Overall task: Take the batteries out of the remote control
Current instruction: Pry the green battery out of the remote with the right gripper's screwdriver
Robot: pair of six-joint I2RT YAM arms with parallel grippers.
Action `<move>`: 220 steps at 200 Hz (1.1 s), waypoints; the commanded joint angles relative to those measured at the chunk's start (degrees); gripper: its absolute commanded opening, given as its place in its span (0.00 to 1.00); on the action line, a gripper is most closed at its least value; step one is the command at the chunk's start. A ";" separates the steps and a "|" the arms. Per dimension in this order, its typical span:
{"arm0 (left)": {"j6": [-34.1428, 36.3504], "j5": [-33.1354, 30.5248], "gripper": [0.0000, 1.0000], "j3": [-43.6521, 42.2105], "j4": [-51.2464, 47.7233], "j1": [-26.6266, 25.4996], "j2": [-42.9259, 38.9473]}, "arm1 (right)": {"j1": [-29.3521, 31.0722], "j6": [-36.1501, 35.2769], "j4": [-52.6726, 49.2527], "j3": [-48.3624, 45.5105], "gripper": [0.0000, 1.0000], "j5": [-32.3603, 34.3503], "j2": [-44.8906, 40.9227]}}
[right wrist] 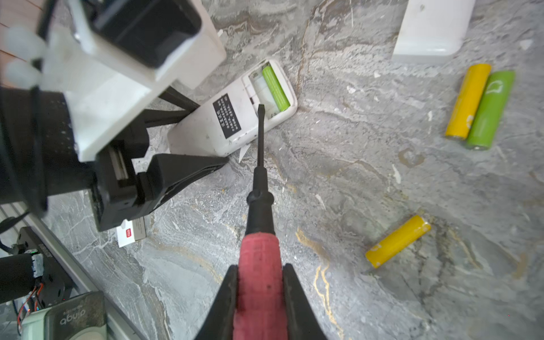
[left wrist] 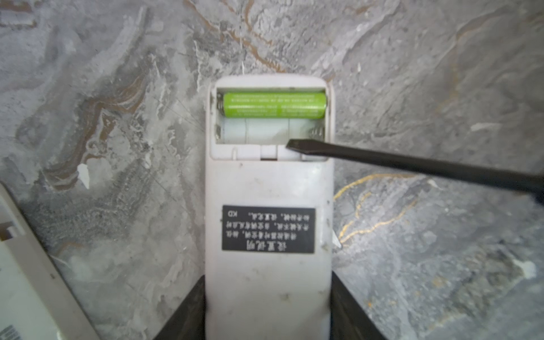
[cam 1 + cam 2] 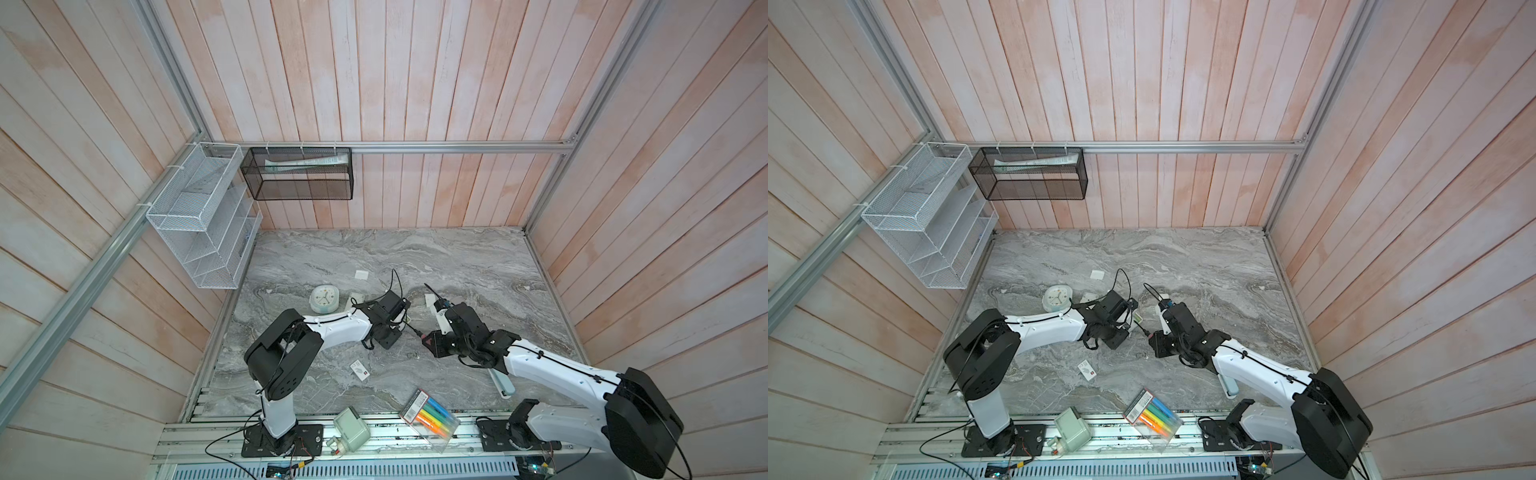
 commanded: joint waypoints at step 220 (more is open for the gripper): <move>-5.91 4.55 0.50 0.12 -10.81 -1.73 7.63 | 13.90 9.19 -7.03 10.15 0.00 22.62 15.01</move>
